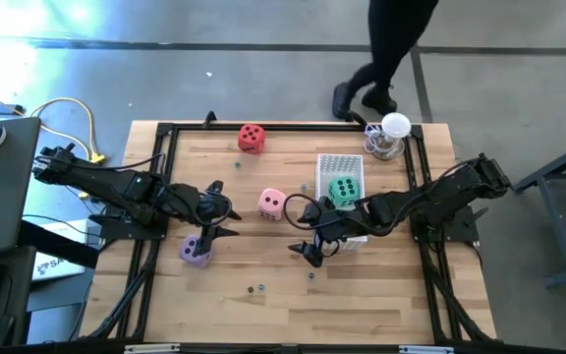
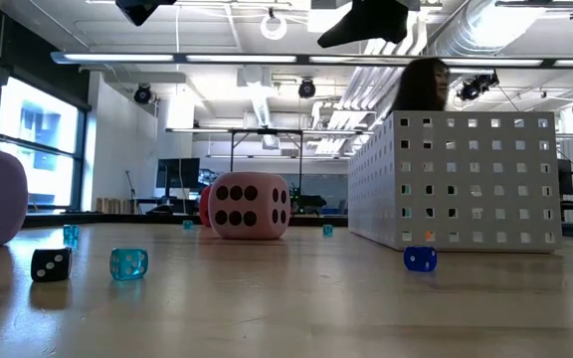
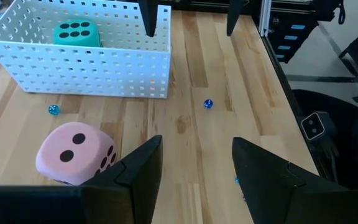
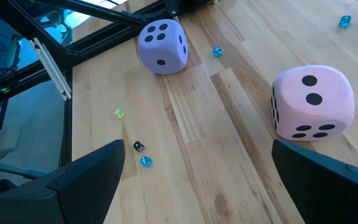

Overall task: Pick & Place Dice
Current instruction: Put the light blue die into the white bin

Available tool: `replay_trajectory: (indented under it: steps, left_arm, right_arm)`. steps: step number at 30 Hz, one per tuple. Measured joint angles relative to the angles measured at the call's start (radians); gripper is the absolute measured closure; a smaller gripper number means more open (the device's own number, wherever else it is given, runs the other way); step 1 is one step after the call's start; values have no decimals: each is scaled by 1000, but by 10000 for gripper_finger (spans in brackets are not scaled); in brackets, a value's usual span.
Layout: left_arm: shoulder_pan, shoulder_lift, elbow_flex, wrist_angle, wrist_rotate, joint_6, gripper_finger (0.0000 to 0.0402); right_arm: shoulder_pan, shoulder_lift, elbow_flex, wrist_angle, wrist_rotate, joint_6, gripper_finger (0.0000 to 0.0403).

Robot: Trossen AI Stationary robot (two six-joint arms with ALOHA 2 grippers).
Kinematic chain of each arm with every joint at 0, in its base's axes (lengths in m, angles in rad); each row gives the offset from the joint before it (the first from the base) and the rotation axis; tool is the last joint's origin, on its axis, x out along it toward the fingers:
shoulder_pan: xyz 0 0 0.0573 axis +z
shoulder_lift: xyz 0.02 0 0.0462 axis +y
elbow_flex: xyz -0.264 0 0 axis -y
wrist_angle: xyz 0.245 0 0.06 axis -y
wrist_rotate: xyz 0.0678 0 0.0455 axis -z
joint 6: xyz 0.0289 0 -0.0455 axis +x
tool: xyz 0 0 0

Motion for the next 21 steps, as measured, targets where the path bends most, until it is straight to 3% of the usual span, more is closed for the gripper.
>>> replay_trajectory:
  steps: [21]
  left_arm:
    - [0,0,-2,-2,1,28,214]
  right_arm:
    - [0,0,0,0,0,0,4]
